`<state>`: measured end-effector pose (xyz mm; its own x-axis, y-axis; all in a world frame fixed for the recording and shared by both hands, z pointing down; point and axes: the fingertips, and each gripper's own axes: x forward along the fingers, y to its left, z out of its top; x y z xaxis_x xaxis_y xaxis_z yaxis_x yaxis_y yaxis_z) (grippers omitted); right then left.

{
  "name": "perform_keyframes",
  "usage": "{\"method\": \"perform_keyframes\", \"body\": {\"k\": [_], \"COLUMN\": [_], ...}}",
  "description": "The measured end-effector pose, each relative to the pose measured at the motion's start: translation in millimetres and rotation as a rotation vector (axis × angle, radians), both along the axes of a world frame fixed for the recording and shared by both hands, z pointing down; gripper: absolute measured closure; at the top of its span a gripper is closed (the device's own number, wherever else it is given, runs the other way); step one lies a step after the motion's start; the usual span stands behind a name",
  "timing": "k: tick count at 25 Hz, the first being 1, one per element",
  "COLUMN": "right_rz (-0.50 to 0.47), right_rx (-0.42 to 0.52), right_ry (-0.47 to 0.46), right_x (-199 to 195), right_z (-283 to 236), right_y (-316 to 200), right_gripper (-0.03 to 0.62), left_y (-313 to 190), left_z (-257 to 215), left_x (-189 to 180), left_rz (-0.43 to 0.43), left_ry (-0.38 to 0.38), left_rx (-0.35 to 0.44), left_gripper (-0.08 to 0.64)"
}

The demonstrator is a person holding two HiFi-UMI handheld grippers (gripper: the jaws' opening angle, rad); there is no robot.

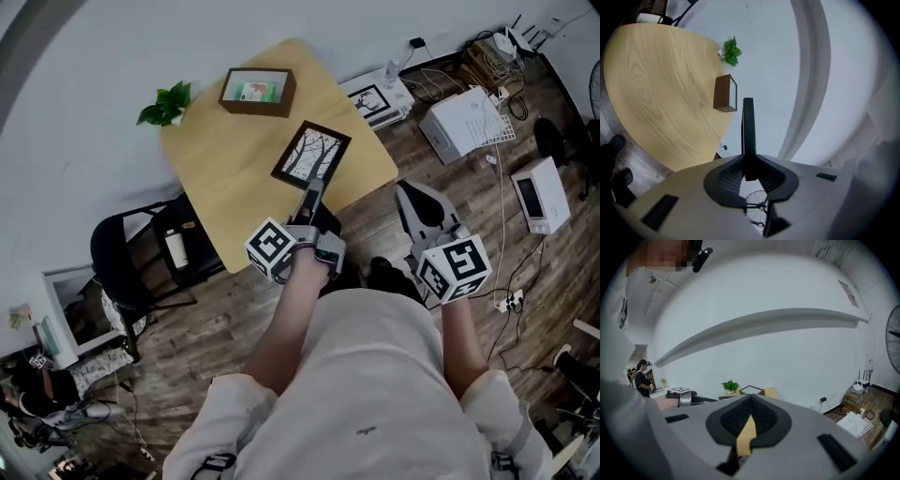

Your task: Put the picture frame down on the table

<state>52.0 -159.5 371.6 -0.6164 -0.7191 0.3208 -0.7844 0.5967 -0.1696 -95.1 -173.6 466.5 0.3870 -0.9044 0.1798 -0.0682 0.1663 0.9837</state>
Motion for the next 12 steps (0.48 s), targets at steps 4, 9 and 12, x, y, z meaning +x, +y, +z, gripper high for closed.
{"method": "perform_keyframes", "body": {"k": [4, 9, 12], "right_rz": [0.010, 0.009, 0.001], "right_rx": [-0.018, -0.034, -0.049], "right_ry": [0.013, 0.028, 0.034], "right_x": [-13, -23, -28], "right_z": [9, 18, 26], "right_y": [-3, -7, -10], "right_gripper": [0.594, 0.594, 0.594], "left_y": [-7, -15, -19], "left_z": [18, 37, 49], "left_x": [-9, -13, -15], "left_rz": [0.016, 0.036, 0.037], "left_ry": [0.013, 0.013, 0.016], "left_rx": [-0.036, -0.063, -0.086], "left_gripper": [0.493, 0.492, 0.492]}}
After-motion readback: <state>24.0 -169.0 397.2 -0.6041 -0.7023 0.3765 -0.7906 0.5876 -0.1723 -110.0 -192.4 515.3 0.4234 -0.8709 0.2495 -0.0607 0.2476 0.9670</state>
